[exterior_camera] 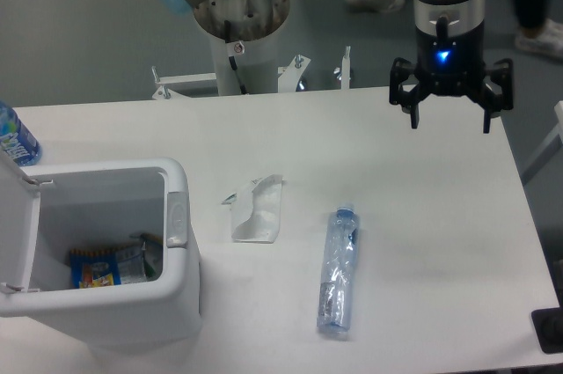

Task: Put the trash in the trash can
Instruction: 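Move the gripper toward the crumpled white wrapper, then lower the gripper onto the white wrapper and close on it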

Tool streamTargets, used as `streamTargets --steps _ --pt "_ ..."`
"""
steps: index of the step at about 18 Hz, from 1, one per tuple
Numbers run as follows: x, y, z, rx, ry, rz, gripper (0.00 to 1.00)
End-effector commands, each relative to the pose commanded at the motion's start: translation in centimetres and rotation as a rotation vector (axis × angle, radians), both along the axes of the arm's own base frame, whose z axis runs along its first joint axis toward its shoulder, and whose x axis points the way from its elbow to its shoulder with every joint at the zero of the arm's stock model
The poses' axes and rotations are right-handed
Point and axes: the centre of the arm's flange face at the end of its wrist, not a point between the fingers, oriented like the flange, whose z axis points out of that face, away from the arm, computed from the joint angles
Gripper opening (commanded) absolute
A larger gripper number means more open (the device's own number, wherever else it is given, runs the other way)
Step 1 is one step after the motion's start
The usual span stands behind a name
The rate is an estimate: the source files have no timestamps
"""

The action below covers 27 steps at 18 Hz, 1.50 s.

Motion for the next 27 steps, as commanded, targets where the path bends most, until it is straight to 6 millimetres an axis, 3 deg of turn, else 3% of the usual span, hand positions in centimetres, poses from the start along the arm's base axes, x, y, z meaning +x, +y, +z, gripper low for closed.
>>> streamTargets --steps 3,7,10,15,18,25,27 --pt "0.3 0.3 -1.3 -0.01 -0.021 -0.006 1.0" --pt "1.7 0.5 -5.1 -0.01 -0.045 0.004 1.0" --pt "4.5 3.9 -9.1 -0.018 -0.089 -0.018 1.0" --pt "8.6 7.1 -15.7 -0.086 -0.191 -0.101 1.0" --pt "12.0 9.0 -18.4 -0.076 -0.271 -0.162 1.0" --pt "17.8 12.0 -25.8 -0.103 -0.4 -0.257 1.0" --pt "19.5 13.1 -26.5 -0.095 -0.39 -0.254 1.0"
